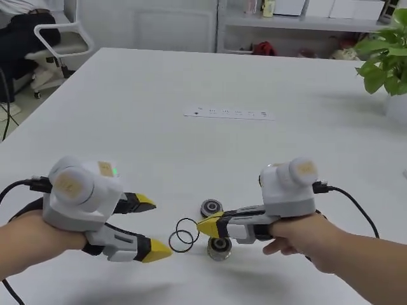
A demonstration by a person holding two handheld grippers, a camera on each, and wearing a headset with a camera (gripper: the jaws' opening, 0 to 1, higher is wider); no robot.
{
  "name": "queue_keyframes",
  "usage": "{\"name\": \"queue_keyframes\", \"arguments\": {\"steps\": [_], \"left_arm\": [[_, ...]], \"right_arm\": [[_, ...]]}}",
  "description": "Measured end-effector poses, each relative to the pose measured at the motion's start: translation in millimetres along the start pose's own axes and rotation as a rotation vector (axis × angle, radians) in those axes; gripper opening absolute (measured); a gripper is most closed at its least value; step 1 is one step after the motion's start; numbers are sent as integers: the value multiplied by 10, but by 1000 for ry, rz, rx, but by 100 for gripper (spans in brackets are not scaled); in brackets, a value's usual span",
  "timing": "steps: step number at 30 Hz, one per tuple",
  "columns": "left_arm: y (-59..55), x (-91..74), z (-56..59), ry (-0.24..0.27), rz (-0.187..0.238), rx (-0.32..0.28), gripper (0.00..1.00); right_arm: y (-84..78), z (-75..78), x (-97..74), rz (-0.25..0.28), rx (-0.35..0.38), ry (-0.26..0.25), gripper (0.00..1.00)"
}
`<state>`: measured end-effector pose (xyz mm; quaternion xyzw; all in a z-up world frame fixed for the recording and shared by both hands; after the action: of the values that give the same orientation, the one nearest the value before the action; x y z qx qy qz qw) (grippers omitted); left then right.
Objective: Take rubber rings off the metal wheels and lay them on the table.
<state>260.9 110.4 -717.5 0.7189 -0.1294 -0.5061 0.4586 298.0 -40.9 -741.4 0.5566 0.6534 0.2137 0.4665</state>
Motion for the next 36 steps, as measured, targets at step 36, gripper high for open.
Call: {"name": "queue_keyframes", "arguments": {"steps": [36], "left_arm": [[-136, -21, 21, -2, -30, -34, 57]], "right_arm": [[-112, 47, 177, -56, -8, -6, 4]]}}
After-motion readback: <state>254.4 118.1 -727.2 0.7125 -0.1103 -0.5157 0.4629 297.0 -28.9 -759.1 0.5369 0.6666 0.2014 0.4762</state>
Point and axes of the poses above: the centre of the closed fingertips' face, and the gripper's own axes: x roughly forward along the fingers, z roughly to its right, y roughly out of its top, the point moved 7 cm from there along -x, roughly backward along the fingers, and after that the axes turned 3 degrees about y, right-handed, at the moved point
